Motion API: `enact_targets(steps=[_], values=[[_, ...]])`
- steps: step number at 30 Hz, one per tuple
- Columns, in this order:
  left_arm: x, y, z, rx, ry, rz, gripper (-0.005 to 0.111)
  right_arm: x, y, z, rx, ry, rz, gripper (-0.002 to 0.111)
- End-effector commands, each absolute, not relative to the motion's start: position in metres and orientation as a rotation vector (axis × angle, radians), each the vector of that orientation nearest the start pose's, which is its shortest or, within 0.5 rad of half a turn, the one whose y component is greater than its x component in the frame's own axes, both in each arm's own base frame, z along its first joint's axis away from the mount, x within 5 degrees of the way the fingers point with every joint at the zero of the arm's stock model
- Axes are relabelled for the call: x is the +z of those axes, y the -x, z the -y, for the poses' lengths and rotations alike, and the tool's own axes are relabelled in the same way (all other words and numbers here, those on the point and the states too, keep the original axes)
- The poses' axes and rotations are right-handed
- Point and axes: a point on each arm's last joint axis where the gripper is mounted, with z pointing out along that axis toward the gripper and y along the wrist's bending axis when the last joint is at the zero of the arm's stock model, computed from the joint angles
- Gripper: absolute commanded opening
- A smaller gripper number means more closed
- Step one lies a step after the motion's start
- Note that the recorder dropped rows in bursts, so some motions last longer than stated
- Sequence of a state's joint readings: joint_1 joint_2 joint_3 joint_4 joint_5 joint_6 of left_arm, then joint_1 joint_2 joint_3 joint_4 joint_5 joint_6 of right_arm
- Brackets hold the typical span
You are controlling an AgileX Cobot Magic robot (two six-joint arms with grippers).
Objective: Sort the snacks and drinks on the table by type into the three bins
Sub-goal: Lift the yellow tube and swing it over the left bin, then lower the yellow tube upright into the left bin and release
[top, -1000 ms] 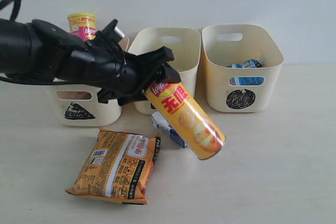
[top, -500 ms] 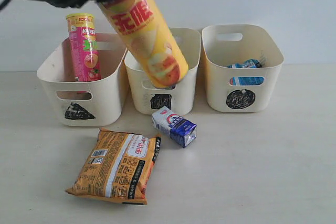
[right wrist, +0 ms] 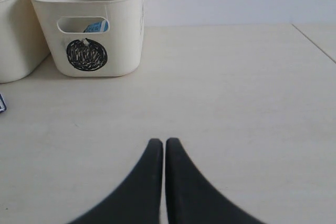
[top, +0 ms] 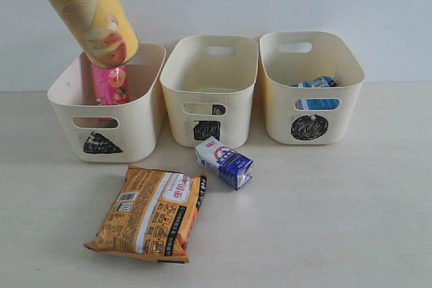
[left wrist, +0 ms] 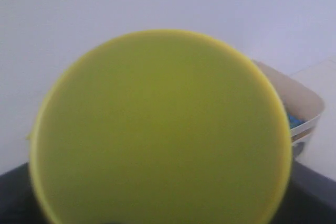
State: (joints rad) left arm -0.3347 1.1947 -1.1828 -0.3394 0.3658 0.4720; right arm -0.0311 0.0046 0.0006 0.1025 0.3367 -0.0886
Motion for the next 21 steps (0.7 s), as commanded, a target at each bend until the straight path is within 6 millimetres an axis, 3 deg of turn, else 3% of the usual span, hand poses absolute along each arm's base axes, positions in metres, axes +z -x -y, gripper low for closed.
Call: enact_targets(steps=[1, 7, 16, 19, 21], values=[[0.402, -0.278, 0.084, -0.160, -0.451, -1.798, 0.005, 0.183, -0.054, -0.001, 0.008, -0.017, -1.814, 0.000], [0.379, -0.312, 0.088, -0.121, -0.406, -1.783, 0.005, 0.183, -0.054, -0.001, 0.008, -0.017, -1.814, 0.000], [0.325, -0.356, 0.096, -0.068, -0.433, -1.865, 0.005, 0.183, -0.054, -0.001, 0.008, -0.017, -1.814, 0.000], [0.304, -0.367, 0.099, -0.066, -0.444, -1.917, 0.013, 0.183, -0.054, -0.001, 0.008, -0.017, -1.814, 0.000], [0.291, -0.372, 0.101, -0.066, -0.449, -1.950, 0.025, 0.183, -0.054, -0.001, 0.008, -0.017, -1.814, 0.000]])
